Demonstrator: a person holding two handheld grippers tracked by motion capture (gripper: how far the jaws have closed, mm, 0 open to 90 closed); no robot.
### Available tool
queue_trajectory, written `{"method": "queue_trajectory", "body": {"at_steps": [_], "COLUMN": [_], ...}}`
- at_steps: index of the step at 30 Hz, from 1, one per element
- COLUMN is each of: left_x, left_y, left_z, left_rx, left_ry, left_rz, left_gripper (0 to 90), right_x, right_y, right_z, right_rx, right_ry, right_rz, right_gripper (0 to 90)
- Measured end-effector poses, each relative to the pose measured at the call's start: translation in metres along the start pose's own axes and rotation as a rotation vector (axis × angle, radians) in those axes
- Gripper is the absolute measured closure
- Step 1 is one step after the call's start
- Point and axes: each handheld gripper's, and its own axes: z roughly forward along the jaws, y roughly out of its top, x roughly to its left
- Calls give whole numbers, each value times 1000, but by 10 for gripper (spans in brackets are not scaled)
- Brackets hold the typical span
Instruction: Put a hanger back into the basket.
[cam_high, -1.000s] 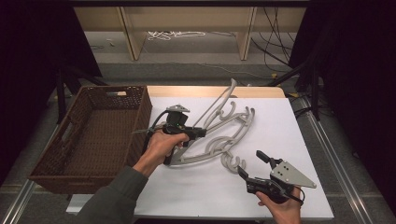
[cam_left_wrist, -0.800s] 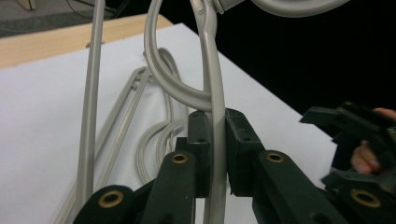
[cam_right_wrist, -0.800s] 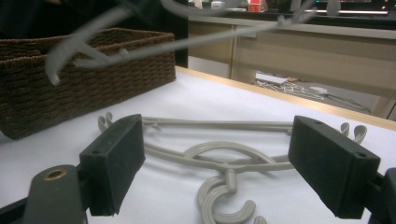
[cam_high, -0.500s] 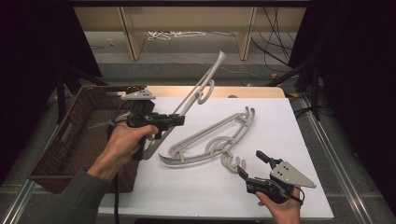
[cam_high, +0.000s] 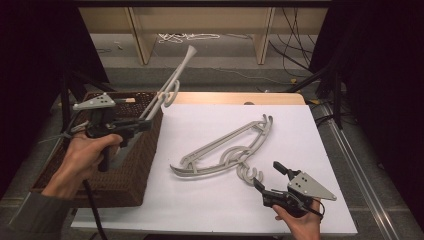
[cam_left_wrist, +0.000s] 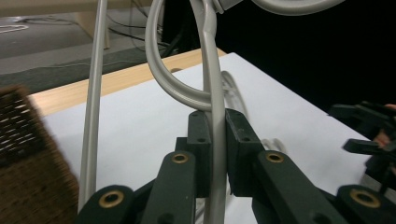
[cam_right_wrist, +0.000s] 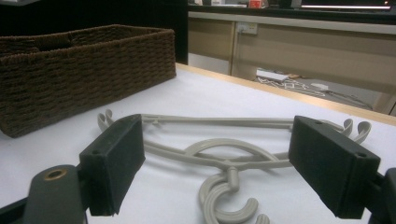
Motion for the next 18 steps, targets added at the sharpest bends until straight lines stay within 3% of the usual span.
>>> {"method": "queue_trajectory", "body": {"at_steps": [4, 7, 14, 15, 18], "left_x": [22, 38, 68, 68, 79], "left_y": [-13, -23, -41, -41, -51], "left_z": [-10, -15, -27, -27, -34], "left_rx": [6, 8, 11, 11, 33], "left_ry": [45, 68, 108, 108, 123], "left_rz": [14, 29, 68, 68, 94], "left_gripper": [816, 817, 816, 816, 816], "right_x": [0, -1, -1, -1, -1], "right_y": [0, 0, -1, -2, -2], "right_z": [2, 1, 1, 3, 3], "right_rx": [-15, 6, 14, -7, 9], "right_ry": [2, -5, -2, 1, -9], "right_rz": [6, -1, 6, 9, 6], "right_gripper": [193, 192, 192, 192, 192]}}
